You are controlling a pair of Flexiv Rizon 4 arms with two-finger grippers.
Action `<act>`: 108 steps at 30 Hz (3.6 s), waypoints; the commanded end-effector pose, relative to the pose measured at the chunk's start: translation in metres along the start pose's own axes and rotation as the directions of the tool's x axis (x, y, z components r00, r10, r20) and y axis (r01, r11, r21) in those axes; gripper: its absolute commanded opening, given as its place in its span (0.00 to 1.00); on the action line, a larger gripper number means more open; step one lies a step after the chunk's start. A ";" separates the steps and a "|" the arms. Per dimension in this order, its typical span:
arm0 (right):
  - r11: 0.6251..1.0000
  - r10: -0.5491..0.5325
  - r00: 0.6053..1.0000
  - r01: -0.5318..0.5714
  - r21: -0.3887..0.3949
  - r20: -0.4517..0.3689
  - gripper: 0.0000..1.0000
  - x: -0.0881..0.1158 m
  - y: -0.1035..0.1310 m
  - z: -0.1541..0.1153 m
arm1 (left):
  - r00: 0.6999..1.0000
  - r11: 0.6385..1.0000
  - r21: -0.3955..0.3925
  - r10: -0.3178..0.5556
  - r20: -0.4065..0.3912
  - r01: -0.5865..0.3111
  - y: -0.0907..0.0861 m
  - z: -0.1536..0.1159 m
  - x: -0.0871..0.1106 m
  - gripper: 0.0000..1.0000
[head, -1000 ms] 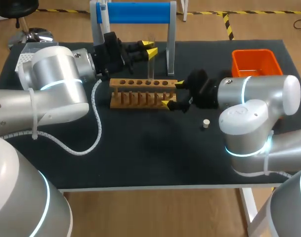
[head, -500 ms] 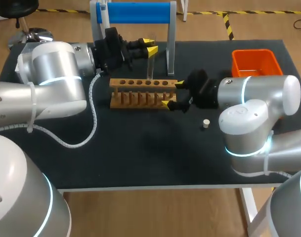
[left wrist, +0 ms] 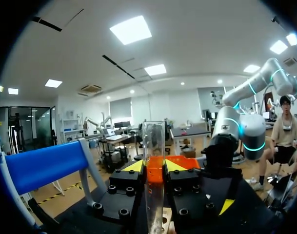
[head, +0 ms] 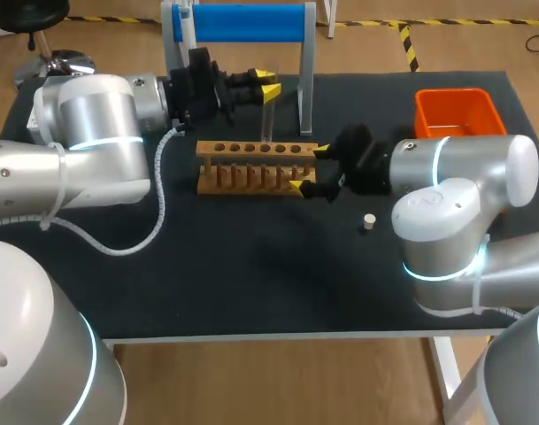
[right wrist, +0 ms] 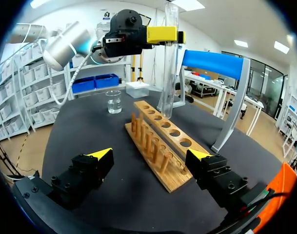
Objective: Invert the test tube, pick up the pipette, mount the tip to pipette, aspirate from beaker and dispense into the tube, eject the tip, return the pipette, and cap with the stopper.
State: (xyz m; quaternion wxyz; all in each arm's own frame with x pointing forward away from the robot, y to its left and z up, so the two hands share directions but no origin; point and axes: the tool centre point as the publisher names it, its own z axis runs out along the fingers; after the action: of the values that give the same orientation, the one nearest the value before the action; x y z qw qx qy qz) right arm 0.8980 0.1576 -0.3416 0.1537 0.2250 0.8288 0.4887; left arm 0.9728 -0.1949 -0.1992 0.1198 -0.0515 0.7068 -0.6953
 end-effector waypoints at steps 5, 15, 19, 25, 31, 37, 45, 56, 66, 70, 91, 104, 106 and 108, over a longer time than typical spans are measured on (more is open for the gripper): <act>1.000 0.000 1.000 0.000 -0.003 -0.002 1.00 0.000 -0.001 -0.001 | 1.000 1.000 -0.007 -0.003 -0.016 0.003 0.009 0.000 -0.005 0.00; 1.000 0.000 1.000 0.000 -0.003 -0.002 1.00 0.000 -0.001 -0.001 | 1.000 1.000 0.001 -0.018 -0.008 0.018 0.019 0.000 -0.006 0.00; 1.000 0.000 1.000 0.000 -0.003 -0.002 1.00 0.000 -0.001 -0.001 | 1.000 1.000 0.004 -0.023 -0.003 0.023 0.022 -0.001 -0.006 0.00; 1.000 0.000 1.000 0.000 -0.003 -0.002 1.00 0.000 -0.001 -0.001 | 0.999 1.000 0.004 -0.031 0.006 0.031 0.027 -0.002 -0.006 0.00; 1.000 0.000 1.000 0.000 -0.003 -0.002 1.00 0.000 -0.001 -0.001 | 0.999 0.999 0.005 -0.042 0.013 0.042 0.031 -0.001 -0.007 0.00; 1.000 0.000 1.000 0.000 -0.003 -0.002 1.00 0.000 -0.001 -0.001 | 0.999 0.999 0.007 -0.051 0.019 0.051 0.036 -0.001 -0.008 0.00; 1.000 0.000 1.000 0.000 -0.003 -0.002 1.00 0.000 -0.001 -0.001 | 0.998 0.998 0.011 -0.061 0.026 0.061 0.043 -0.001 -0.010 0.00; 1.000 0.000 1.000 0.000 -0.003 -0.002 1.00 0.000 -0.001 -0.001 | 0.996 0.997 0.007 -0.081 0.038 0.081 0.052 -0.002 -0.012 0.00; 1.000 0.000 1.000 0.000 -0.003 -0.002 1.00 0.000 -0.001 -0.001 | 0.994 0.995 0.006 -0.100 0.040 0.100 0.060 -0.001 -0.013 0.00; 1.000 0.000 1.000 0.000 -0.003 -0.002 1.00 0.000 -0.001 -0.001 | 0.993 0.994 0.005 -0.105 0.048 0.105 0.062 -0.001 -0.013 0.00; 1.000 0.000 1.000 0.000 -0.003 -0.002 1.00 0.000 -0.001 -0.001 | 0.990 0.994 0.009 -0.113 0.078 0.113 0.073 -0.004 -0.015 0.00; 1.000 0.000 1.000 0.000 -0.003 -0.002 1.00 0.000 -0.001 -0.001 | 0.990 0.993 -0.001 -0.116 0.078 0.117 0.079 -0.003 -0.017 0.00; 1.000 0.000 1.000 0.000 -0.003 -0.002 1.00 0.000 -0.001 -0.001 | 0.990 0.993 -0.003 -0.116 0.078 0.117 0.080 -0.003 -0.017 0.00; 1.000 0.000 1.000 0.000 -0.003 -0.002 1.00 0.000 -0.001 -0.001 | 0.990 0.993 -0.003 -0.116 0.078 0.117 0.081 -0.003 -0.017 0.00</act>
State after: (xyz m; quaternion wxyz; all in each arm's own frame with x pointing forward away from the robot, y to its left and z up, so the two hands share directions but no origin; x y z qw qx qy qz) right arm 0.8980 0.1576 -0.3415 0.1538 0.2251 0.8288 0.4887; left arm 0.9938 -0.1844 -0.2758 0.1058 -0.1206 0.7004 -0.6955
